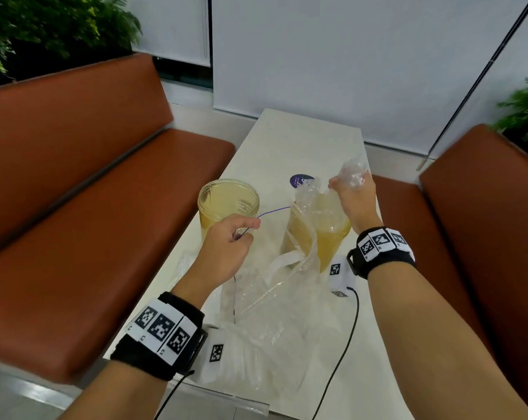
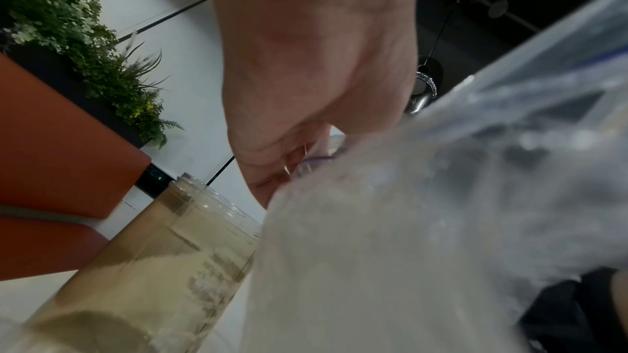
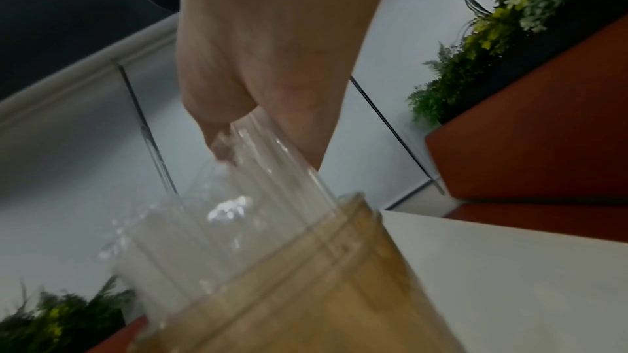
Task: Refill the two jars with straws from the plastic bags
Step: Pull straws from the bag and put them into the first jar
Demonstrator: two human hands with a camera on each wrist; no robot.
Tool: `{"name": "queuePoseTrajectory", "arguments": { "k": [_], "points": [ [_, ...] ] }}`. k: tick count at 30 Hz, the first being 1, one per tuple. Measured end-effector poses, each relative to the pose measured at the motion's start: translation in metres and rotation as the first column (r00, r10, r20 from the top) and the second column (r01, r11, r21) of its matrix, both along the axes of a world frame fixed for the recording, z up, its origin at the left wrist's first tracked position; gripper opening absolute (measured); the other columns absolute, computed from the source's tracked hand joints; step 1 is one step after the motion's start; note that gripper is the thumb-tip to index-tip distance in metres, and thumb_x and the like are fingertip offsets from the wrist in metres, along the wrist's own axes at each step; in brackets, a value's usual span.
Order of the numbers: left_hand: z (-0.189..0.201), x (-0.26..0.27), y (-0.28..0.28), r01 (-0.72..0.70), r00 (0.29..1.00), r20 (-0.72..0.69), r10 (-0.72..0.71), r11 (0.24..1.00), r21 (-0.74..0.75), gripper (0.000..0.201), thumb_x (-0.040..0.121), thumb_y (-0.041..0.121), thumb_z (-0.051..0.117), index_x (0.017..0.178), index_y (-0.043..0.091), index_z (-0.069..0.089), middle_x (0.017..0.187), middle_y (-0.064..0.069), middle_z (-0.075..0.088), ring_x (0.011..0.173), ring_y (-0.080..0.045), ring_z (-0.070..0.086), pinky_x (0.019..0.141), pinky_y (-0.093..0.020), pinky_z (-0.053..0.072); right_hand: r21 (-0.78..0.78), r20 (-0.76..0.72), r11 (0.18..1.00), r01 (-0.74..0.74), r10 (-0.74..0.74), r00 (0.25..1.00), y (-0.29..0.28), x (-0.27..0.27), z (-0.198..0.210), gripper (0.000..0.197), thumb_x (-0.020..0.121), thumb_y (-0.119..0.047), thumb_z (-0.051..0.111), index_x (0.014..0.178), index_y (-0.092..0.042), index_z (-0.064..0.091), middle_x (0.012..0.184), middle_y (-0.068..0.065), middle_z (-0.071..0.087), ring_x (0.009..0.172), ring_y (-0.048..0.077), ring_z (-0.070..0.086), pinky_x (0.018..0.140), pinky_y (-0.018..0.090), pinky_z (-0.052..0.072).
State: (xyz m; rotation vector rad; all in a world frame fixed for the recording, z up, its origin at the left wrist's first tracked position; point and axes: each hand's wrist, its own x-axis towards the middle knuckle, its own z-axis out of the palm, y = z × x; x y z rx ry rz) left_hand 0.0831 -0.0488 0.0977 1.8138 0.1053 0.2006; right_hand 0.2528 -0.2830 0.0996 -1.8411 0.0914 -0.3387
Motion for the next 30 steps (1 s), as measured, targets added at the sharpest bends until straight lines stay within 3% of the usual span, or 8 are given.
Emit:
{"name": "queuePoseTrajectory", "arguments": {
  "k": [4, 8, 13, 19, 21, 23, 27, 30],
  "points": [
    [-0.001, -0.001, 0.0, 0.013, 1.0, 0.007, -0.013, 1.0, 0.02, 0.035, 0.093, -0.007, 0.048, 0.115, 0.006, 0.071, 0.105, 0.0, 0.056, 0.04, 0.0, 0.042, 0.044, -0.007, 0.033, -0.048, -0.089, 0.998, 0.04, -0.044, 0.995, -0.002, -0.008, -0.013, 0.043, 0.067, -0.034, 0.09, 0.096, -0.016, 0.064, 0.095, 0.0, 0.064, 0.086, 0.018, 0.059, 0.08, 0.035, 0.05],
    [0.0, -0.002, 0.002, 0.023, 1.0, 0.014, -0.023, 0.999, 0.038, 0.034, 0.093, -0.007, 0.049, 0.115, 0.007, 0.072, 0.104, -0.001, 0.057, 0.042, 0.0, 0.043, 0.046, -0.007, 0.035, -0.06, 0.117, 0.998, 0.037, -0.03, 0.993, 0.004, -0.012, 0.01, 0.087, 0.065, -0.026, 0.096, 0.14, -0.025, 0.051, 0.12, -0.004, 0.062, 0.104, 0.01, 0.06, 0.09, 0.021, 0.05],
    [0.0, -0.002, 0.003, 0.035, 0.999, 0.021, -0.035, 0.999, 0.029, 0.033, 0.093, -0.007, 0.05, 0.114, 0.007, 0.072, 0.108, 0.0, 0.058, 0.041, -0.001, 0.043, 0.045, -0.007, 0.033, -0.363, 0.321, 0.93, 0.054, 0.07, 0.945, 0.005, 0.003, 0.04, 0.044, 0.088, -0.03, 0.076, 0.129, -0.025, 0.064, 0.124, 0.001, 0.064, 0.114, 0.019, 0.06, 0.1, 0.039, 0.052],
    [0.0, -0.002, 0.004, 0.054, 0.998, 0.039, -0.056, 0.997, 0.054, 0.037, 0.092, -0.01, 0.047, 0.116, 0.005, 0.071, 0.104, -0.006, 0.054, 0.045, 0.008, 0.05, 0.048, -0.005, 0.036, -0.799, -0.177, 0.544, -0.258, 0.197, 0.964, 0.008, -0.002, 0.013, 0.044, 0.11, -0.028, 0.036, 0.141, -0.003, 0.055, 0.145, 0.02, 0.055, 0.14, 0.036, 0.044, 0.116, 0.04, 0.031],
    [-0.002, -0.001, 0.006, 0.08, 0.996, 0.035, -0.082, 0.995, 0.066, 0.041, 0.09, -0.012, 0.046, 0.116, 0.006, 0.071, 0.09, -0.008, 0.056, 0.047, 0.008, 0.051, 0.048, -0.005, 0.036, -0.829, -0.174, 0.496, -0.259, 0.212, 0.962, 0.008, -0.011, 0.007, 0.042, 0.11, -0.026, 0.037, 0.138, -0.003, 0.058, 0.144, 0.019, 0.055, 0.142, 0.037, 0.04, 0.117, 0.042, 0.026],
    [-0.005, 0.0, 0.008, 0.106, 0.993, 0.048, -0.112, 0.989, 0.103, 0.046, 0.087, -0.015, 0.045, 0.117, 0.008, 0.07, 0.115, 0.003, 0.064, 0.058, 0.01, 0.054, 0.051, -0.005, 0.038, -0.814, -0.048, 0.555, -0.172, 0.231, 0.972, 0.012, -0.018, 0.015, 0.04, 0.107, -0.029, 0.045, 0.138, -0.009, 0.061, 0.147, 0.012, 0.055, 0.145, 0.033, 0.038, 0.12, 0.041, 0.022],
    [-0.011, 0.003, 0.01, 0.131, 0.987, 0.07, -0.145, 0.978, 0.164, 0.051, 0.085, -0.018, 0.044, 0.118, 0.011, 0.07, 0.112, 0.009, 0.064, 0.07, 0.006, 0.056, 0.058, -0.006, 0.04, -0.524, 0.224, 0.835, -0.167, 0.324, 0.919, 0.034, -0.047, 0.064, 0.013, 0.094, -0.024, 0.069, 0.095, -0.013, 0.077, 0.09, 0.002, 0.075, 0.08, 0.018, 0.071, 0.076, 0.028, 0.056],
    [-0.011, 0.005, 0.011, 0.139, 0.986, 0.068, -0.152, 0.976, 0.167, 0.052, 0.085, -0.018, 0.04, 0.118, 0.011, 0.07, 0.089, 0.02, 0.055, 0.066, -0.007, 0.051, 0.053, -0.015, 0.043, -0.4, -0.113, 0.726, -0.559, 0.567, 0.816, 0.057, -0.083, 0.095, 0.009, 0.088, -0.011, 0.076, 0.085, -0.002, 0.078, 0.074, 0.011, 0.076, 0.063, 0.02, 0.074, 0.064, 0.029, 0.062]
  ]
}}
